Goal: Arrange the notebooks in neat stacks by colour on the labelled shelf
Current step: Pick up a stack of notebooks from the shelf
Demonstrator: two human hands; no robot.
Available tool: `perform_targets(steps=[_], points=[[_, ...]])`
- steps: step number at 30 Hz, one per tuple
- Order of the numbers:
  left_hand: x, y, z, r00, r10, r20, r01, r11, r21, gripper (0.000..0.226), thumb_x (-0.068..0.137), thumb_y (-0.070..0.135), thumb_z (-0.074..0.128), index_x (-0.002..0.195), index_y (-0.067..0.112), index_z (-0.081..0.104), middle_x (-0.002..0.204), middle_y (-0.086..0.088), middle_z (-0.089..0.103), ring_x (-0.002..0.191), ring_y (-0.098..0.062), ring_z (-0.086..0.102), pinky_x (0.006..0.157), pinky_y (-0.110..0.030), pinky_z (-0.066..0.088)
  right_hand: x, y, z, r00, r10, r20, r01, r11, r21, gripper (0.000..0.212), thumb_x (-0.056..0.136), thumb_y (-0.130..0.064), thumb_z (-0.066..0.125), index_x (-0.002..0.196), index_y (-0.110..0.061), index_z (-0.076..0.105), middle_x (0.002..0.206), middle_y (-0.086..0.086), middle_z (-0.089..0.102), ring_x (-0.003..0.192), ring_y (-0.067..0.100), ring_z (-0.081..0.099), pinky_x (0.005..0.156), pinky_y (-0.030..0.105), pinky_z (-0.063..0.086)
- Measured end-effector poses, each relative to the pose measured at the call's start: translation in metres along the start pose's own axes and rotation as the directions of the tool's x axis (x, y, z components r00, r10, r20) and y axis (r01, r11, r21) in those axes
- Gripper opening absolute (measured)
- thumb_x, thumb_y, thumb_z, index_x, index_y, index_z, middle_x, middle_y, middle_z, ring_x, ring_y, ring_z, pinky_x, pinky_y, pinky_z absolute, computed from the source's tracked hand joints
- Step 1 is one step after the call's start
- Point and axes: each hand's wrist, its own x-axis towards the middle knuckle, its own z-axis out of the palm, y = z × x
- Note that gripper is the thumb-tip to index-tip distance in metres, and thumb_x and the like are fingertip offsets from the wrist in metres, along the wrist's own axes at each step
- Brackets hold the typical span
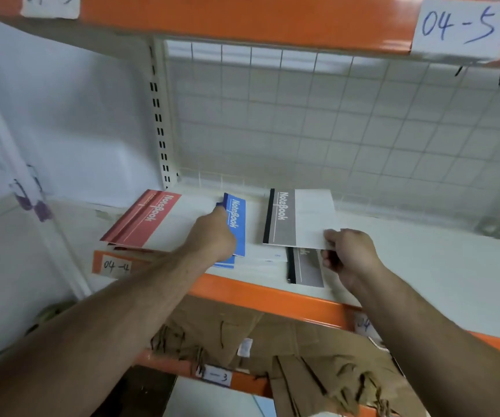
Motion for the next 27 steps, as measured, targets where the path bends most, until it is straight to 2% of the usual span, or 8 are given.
perform_targets(steps=[5, 13, 16, 19, 22, 25, 27], points=[[-0.001, -0.014, 0.001, 0.992, 0.123, 0.027, -0.126, 0.974, 0.19, 0.022, 0.087, 0.006, 0.05, 0.109, 0.007, 0.055, 0.11, -0.014, 0.059, 0.09, -0.029, 0.058, 0.065, -0.031, 0.044, -0.015, 0.006, 0.001, 0.998, 0.018, -0.065, -0.016, 0.999, 0.035, 0.012, 0.097, -0.005, 0.053, 0.086, -0.009, 0.052, 0.069, 0.01, 0.05, 0.052, 0.021, 0.046, 0.045, 0.029, 0.039], [0.002, -0.015, -0.002, 0.987, 0.146, 0.071, -0.161, 0.937, 0.31, 0.018, 0.089, 0.008, 0.051, 0.108, 0.009, 0.052, 0.116, -0.016, 0.055, 0.084, -0.024, 0.05, 0.068, -0.03, 0.042, -0.028, 0.01, 0.0, 0.993, 0.01, -0.117, -0.009, 1.0, 0.01, 0.01, 0.098, -0.006, 0.053, 0.088, -0.007, 0.053, 0.07, 0.011, 0.05, 0.053, 0.02, 0.046, 0.049, 0.03, 0.04], [0.001, -0.012, -0.002, 0.99, 0.113, 0.08, -0.134, 0.924, 0.358, 0.027, 0.09, 0.011, 0.053, 0.117, 0.008, 0.053, 0.118, -0.014, 0.05, 0.084, -0.023, 0.05, 0.069, -0.032, 0.044, -0.028, 0.01, -0.006, 0.992, 0.013, -0.126, -0.012, 1.0, 0.008, 0.011, 0.099, -0.007, 0.053, 0.088, -0.007, 0.055, 0.071, 0.012, 0.052, 0.054, 0.021, 0.048, 0.05, 0.03, 0.041], [-0.003, -0.007, -0.002, 0.99, 0.141, 0.022, -0.136, 0.886, 0.444, 0.034, 0.09, 0.018, 0.058, 0.122, 0.01, 0.053, 0.119, -0.012, 0.043, 0.093, -0.024, 0.048, 0.072, -0.033, 0.045, -0.025, 0.01, -0.016, 0.992, 0.016, -0.126, -0.016, 1.0, 0.006, 0.008, 0.099, -0.008, 0.054, 0.091, -0.007, 0.056, 0.075, 0.012, 0.053, 0.054, 0.02, 0.048, 0.049, 0.03, 0.042], [-0.006, 0.002, 0.005, 0.977, 0.207, -0.054, -0.168, 0.899, 0.404, 0.033, 0.09, 0.018, 0.056, 0.122, 0.009, 0.053, 0.12, -0.012, 0.045, 0.107, -0.028, 0.046, 0.08, -0.035, 0.044, -0.02, 0.007, -0.032, 0.993, 0.014, -0.115, -0.014, 1.0, 0.004, 0.008, 0.099, -0.007, 0.053, 0.091, -0.007, 0.055, 0.078, 0.013, 0.051, 0.053, 0.02, 0.047, 0.048, 0.03, 0.041], [-0.008, 0.016, 0.014, 0.962, 0.252, -0.109, -0.208, 0.927, 0.312, 0.028, 0.09, 0.013, 0.052, 0.117, 0.01, 0.056, 0.12, -0.011, 0.05, 0.109, -0.028, 0.045, 0.082, -0.036, 0.043, -0.017, 0.006, -0.048, 0.994, 0.02, -0.106, -0.024, 0.999, -0.04, 0.013, 0.099, -0.006, 0.053, 0.085, -0.007, 0.052, 0.077, 0.013, 0.05, 0.052, 0.02, 0.047, 0.047, 0.029, 0.039], [-0.013, 0.025, 0.02, 0.955, 0.267, -0.126, -0.229, 0.939, 0.258, 0.032, 0.091, 0.014, 0.051, 0.122, 0.011, 0.057, 0.123, -0.008, 0.052, 0.112, -0.027, 0.047, 0.084, -0.036, 0.044, -0.014, 0.008, -0.056, 0.996, 0.015, -0.093, -0.026, 0.994, -0.11, 0.014, 0.098, -0.005, 0.051, 0.084, -0.006, 0.051, 0.073, 0.013, 0.049, 0.052, 0.022, 0.047, 0.049, 0.031, 0.037]])
